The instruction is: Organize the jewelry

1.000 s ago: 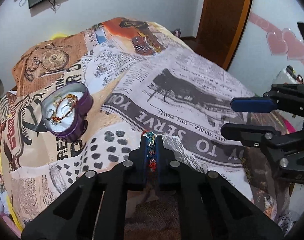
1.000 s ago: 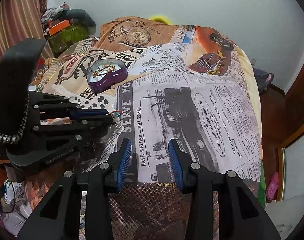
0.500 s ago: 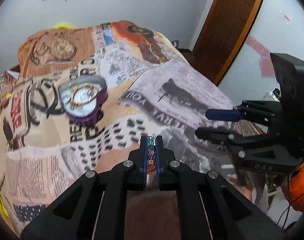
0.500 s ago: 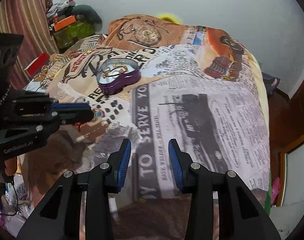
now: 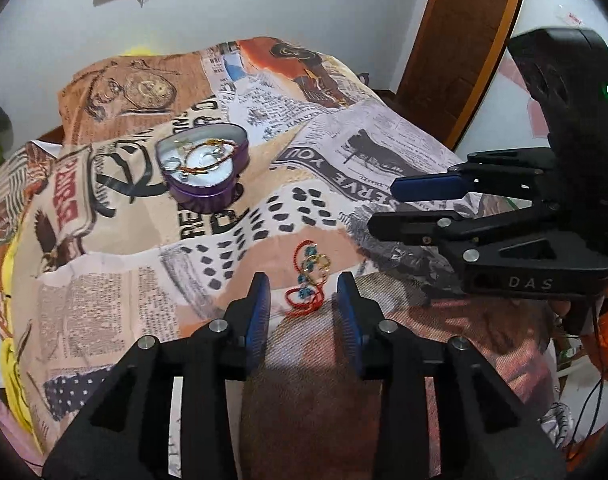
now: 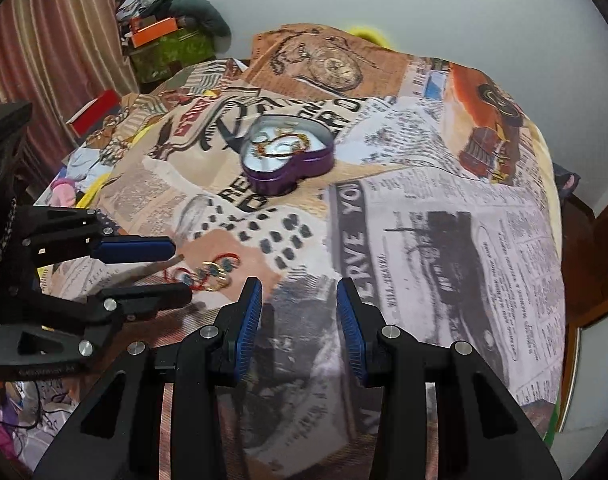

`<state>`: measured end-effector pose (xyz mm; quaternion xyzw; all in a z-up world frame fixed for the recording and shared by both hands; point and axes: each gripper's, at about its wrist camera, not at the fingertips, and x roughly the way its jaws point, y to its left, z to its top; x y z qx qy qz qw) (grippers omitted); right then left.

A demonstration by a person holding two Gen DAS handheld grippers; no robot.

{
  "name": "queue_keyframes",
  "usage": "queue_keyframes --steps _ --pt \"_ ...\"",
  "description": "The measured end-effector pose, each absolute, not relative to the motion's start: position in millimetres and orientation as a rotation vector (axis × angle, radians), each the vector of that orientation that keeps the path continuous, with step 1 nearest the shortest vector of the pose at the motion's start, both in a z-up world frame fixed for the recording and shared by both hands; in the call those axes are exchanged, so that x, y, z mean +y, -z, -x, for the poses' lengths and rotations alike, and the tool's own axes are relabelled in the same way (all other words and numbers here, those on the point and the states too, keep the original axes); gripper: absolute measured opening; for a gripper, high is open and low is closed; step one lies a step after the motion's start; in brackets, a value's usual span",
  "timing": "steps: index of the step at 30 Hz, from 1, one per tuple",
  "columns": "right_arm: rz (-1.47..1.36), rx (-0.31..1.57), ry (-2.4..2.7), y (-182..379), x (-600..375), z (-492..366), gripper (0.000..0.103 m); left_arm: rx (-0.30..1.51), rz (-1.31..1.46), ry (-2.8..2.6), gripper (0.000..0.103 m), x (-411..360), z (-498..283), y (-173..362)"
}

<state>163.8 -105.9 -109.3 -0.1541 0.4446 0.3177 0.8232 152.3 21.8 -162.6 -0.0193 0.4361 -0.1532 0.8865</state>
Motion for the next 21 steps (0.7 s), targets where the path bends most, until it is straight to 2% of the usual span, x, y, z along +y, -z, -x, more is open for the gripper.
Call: queue_keyframes --steps 13,14,17,21 --pt "0.403 1.007 -0.781 131.6 -60.6 -156.2 0.035 0.923 0.077 0.259 0.034 52.2 -136.4 175.5" --pt "0.398 1.010 -0.785 132.2 -61.0 -156.8 0.034 0.923 0.078 0.256 0.034 52.6 -136.7 176.2" --pt "0.383 1.011 -0.803 133.3 -61.5 -156.9 0.020 0.921 0.086 0.259 0.034 52.6 -137.8 177.3" --pt "0.384 0.993 -0.794 131.5 -61.7 -154.9 0.020 0.912 0.078 0.269 0.034 48.0 -139.7 174.9"
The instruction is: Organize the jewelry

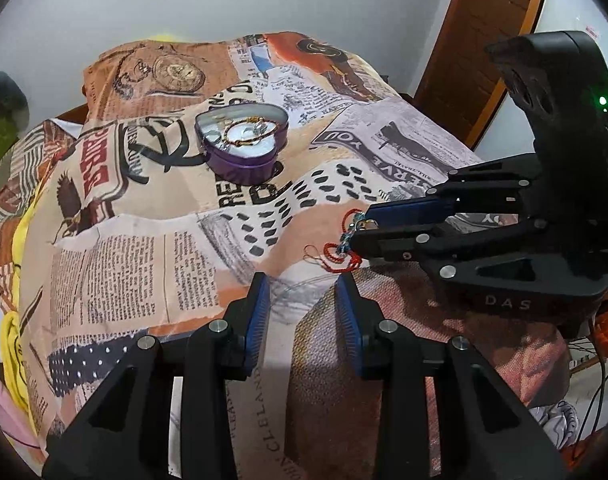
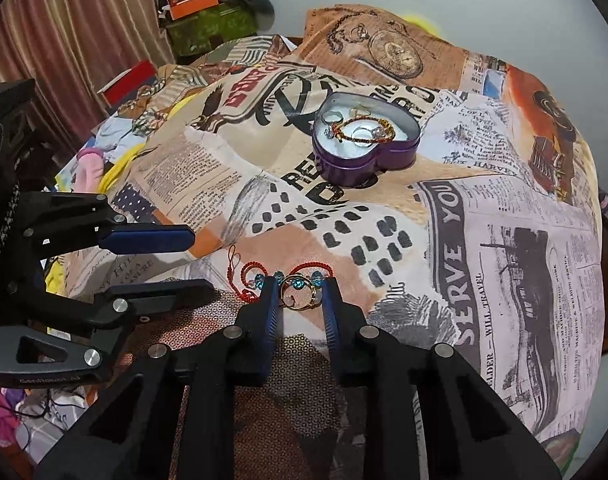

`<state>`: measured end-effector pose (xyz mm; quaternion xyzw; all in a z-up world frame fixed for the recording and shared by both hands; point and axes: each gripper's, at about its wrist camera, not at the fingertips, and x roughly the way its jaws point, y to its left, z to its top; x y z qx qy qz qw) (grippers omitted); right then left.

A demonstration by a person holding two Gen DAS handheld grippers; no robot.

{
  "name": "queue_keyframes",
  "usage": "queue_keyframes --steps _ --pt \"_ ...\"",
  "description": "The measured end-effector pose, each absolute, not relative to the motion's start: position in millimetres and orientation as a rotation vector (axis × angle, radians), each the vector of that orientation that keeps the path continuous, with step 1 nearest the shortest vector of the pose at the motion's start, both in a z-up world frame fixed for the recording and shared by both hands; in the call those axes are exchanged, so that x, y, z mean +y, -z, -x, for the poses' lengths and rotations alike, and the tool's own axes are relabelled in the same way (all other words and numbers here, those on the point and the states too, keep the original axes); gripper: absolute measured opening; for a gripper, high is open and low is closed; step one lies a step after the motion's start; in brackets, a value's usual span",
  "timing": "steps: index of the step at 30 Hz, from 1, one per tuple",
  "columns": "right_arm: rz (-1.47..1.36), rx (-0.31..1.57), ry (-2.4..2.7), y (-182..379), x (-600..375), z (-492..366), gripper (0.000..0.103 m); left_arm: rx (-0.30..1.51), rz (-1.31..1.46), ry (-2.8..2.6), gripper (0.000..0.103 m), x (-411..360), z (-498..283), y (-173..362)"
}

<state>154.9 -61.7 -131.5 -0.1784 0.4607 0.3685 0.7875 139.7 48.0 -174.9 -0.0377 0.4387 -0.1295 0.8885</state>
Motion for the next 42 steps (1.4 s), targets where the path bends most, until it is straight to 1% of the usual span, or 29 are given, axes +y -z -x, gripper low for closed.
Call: queue_keyframes --steps 6,13,24,25,26,27,28,34,42 --pt "0.329 0.950 -0.758 116.4 -78.0 -156.1 0.020 0.897 0.051 0.293 0.034 35.2 -147.9 167.1" --pt "0.261 0.913 -0.708 99.5 -109.2 -161.3 0.020 0.923 0.033 0.315 0.034 14.1 -167.3 172.6" --pt "0.229 0.920 -0.666 103.9 -136.2 -162.4 0.020 0.943 0.096 0.303 0.034 -6.5 -190.2 183.1" --pt "0.226 0.918 -0.665 103.6 -137.9 -162.1 0.020 0.942 0.103 0.299 0.032 -6.8 -191.3 183.9" --pt "0.224 0.916 -0.665 103.1 -139.1 -161.3 0.020 0.939 0.102 0.294 0.024 -7.6 -191.7 184.6" --pt "0.223 0.914 -0.665 102.2 -140.1 -161.0 0.020 0.938 0.093 0.286 0.013 -8.8 -192.2 184.9" --pt "0.223 0.910 -0.665 101.5 -140.7 -160.6 0.020 0.939 0.082 0.281 0.007 -9.9 -192.8 184.7" --pt "0.210 0.890 -0.668 94.0 -140.6 -159.5 0.020 0.915 0.056 0.242 0.006 -6.4 -190.8 178.4" --pt "0.200 0.850 -0.687 78.0 -127.2 -161.6 0.020 0.835 0.117 0.195 0.006 29.3 -183.4 151.3"
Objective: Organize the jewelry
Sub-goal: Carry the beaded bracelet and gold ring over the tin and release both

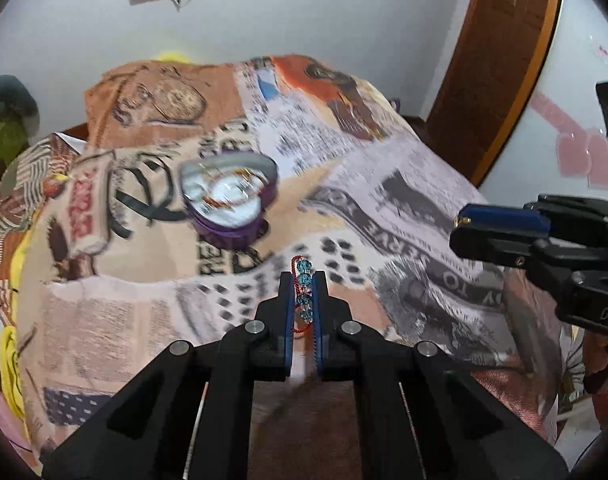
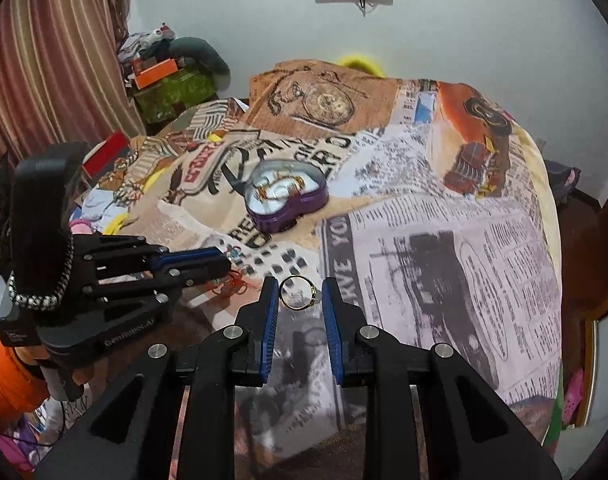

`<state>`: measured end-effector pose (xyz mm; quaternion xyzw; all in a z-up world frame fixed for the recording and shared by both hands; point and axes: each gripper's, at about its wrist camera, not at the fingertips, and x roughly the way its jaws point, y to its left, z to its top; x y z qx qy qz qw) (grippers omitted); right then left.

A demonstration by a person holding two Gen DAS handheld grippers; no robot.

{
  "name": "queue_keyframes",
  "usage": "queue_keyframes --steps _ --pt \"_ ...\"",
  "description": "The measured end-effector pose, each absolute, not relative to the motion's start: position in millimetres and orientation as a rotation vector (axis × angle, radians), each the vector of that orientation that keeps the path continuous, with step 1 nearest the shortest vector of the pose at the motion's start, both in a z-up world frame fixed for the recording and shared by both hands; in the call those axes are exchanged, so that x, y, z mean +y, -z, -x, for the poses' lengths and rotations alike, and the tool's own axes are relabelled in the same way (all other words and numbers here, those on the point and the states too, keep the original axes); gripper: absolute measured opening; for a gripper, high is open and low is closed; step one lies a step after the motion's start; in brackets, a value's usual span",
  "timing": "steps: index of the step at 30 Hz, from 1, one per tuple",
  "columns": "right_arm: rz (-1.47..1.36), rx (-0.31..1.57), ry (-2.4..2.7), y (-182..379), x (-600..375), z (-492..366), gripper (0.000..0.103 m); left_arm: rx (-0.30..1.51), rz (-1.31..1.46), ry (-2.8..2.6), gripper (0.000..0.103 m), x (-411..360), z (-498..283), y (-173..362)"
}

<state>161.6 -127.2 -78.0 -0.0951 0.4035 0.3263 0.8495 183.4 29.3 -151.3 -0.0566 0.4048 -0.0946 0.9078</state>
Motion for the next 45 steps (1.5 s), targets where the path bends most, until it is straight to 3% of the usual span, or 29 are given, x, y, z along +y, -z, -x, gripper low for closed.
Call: queue_keyframes --steps 16,25,45 --pt "0.193 0.770 -0.713 44.8 -75.6 -205.0 0.020 0.698 0.073 0.093 0.006 78.8 -213.0 107.6" --pt "0.194 0.804 -0.703 55.1 -48.9 -245.9 0.020 0.740 0.062 0.097 0.006 82.6 -254.9 131.9" --pt "0.164 1.074 -0.756 120.7 -15.9 -310.6 0.020 0.864 0.099 0.166 0.006 87.2 -306.9 181.5"
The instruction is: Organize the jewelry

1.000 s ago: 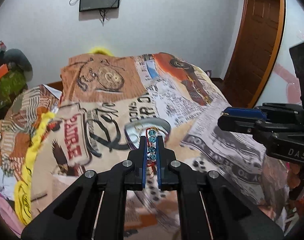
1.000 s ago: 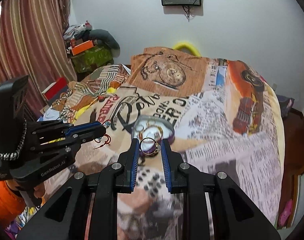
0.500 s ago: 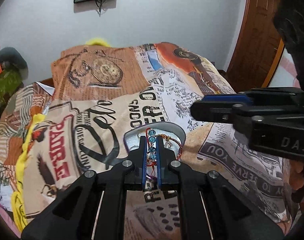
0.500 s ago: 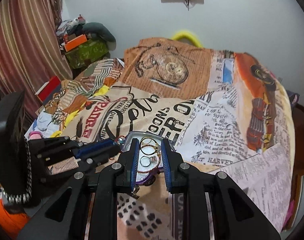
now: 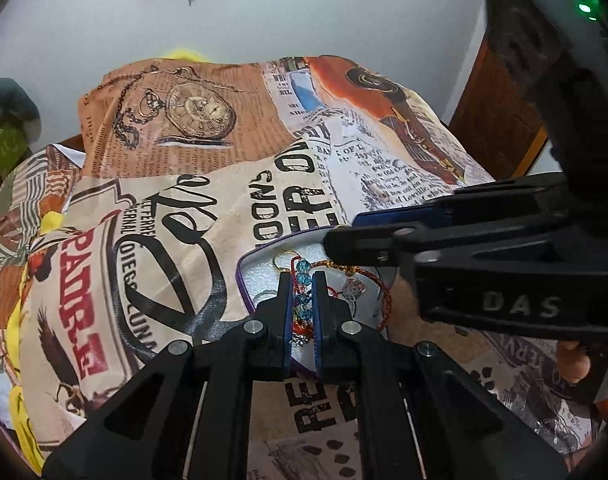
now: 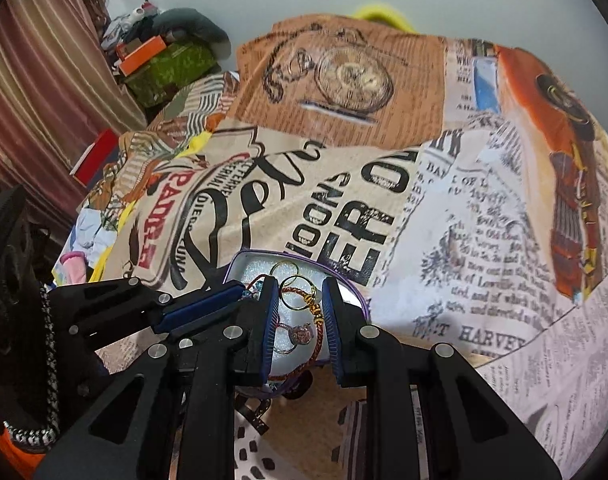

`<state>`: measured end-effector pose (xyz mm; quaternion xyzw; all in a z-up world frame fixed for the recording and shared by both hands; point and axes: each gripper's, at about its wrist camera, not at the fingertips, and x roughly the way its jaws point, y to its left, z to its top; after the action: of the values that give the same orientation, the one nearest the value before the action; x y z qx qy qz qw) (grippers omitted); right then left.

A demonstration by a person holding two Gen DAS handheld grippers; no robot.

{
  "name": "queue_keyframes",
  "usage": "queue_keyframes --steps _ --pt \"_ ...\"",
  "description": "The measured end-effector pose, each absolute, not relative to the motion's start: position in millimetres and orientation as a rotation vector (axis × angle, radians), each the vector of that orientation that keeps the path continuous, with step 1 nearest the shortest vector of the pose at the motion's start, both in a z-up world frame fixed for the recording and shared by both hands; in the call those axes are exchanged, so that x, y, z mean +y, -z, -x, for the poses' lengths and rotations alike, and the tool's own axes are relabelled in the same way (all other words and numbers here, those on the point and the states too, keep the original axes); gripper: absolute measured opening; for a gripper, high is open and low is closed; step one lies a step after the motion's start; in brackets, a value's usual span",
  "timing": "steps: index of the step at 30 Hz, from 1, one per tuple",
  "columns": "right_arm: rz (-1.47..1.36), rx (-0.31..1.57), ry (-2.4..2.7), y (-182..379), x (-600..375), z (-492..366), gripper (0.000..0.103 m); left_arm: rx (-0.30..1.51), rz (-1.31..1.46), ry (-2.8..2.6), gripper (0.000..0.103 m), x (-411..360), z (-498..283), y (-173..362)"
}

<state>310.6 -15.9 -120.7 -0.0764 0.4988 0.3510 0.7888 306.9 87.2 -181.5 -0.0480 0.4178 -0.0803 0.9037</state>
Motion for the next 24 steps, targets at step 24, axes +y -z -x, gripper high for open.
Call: queue_keyframes --steps 24 --pt "0.141 0.765 -0.695 12.4 -62.3 -232.9 0.020 0.619 0.063 0.086 0.007 87.4 -220.3 60.3"
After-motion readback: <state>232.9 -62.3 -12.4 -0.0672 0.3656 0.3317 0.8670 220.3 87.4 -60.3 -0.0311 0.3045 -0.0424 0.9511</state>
